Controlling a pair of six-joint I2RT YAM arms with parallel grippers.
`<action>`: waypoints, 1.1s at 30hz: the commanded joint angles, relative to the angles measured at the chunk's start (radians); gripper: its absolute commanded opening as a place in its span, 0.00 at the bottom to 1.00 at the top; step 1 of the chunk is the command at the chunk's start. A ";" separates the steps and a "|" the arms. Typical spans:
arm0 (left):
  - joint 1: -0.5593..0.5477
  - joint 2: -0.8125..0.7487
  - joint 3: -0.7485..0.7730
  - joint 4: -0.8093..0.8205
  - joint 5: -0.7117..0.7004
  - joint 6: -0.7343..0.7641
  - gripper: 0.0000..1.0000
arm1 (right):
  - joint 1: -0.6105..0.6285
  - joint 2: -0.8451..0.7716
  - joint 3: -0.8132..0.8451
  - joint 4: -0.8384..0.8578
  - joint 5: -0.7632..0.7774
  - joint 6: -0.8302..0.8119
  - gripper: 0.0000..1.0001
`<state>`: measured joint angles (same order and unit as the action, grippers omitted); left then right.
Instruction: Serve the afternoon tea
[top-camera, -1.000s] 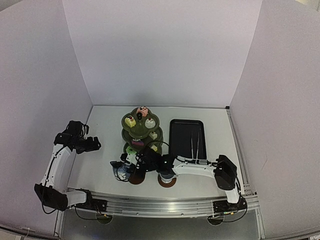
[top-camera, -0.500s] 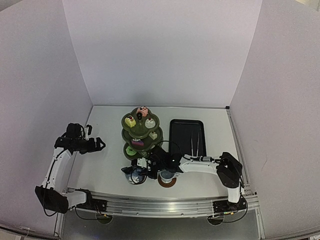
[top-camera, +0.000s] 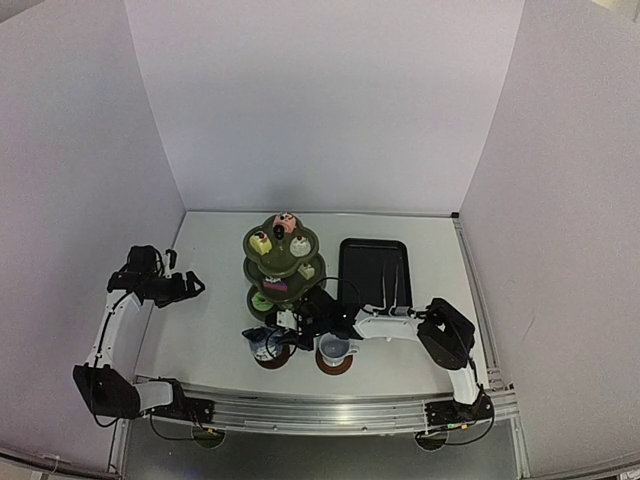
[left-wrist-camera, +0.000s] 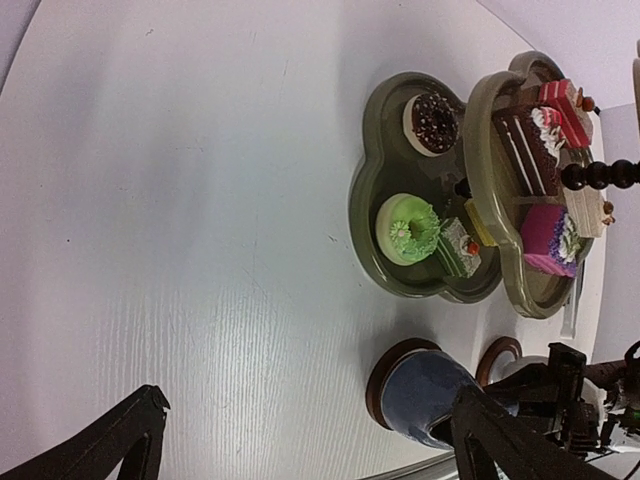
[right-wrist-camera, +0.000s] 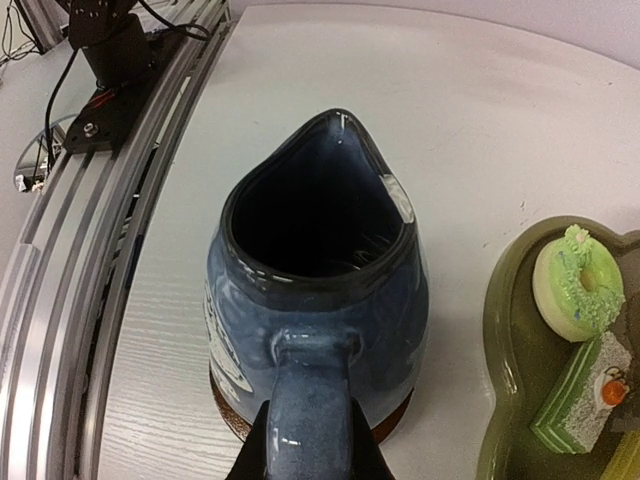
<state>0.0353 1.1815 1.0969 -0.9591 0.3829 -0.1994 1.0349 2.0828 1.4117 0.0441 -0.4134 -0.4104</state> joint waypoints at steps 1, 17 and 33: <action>0.025 0.010 0.004 0.034 0.016 0.019 1.00 | -0.017 0.007 0.052 0.099 -0.090 -0.031 0.00; 0.048 0.052 0.035 0.074 0.010 0.026 1.00 | -0.024 0.059 0.043 0.099 -0.122 -0.048 0.00; 0.062 0.035 0.034 0.071 0.016 0.021 1.00 | -0.024 0.028 -0.032 0.092 -0.068 -0.125 0.11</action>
<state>0.0891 1.2316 1.0973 -0.9146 0.3897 -0.1829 1.0130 2.1399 1.4000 0.0974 -0.4900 -0.4967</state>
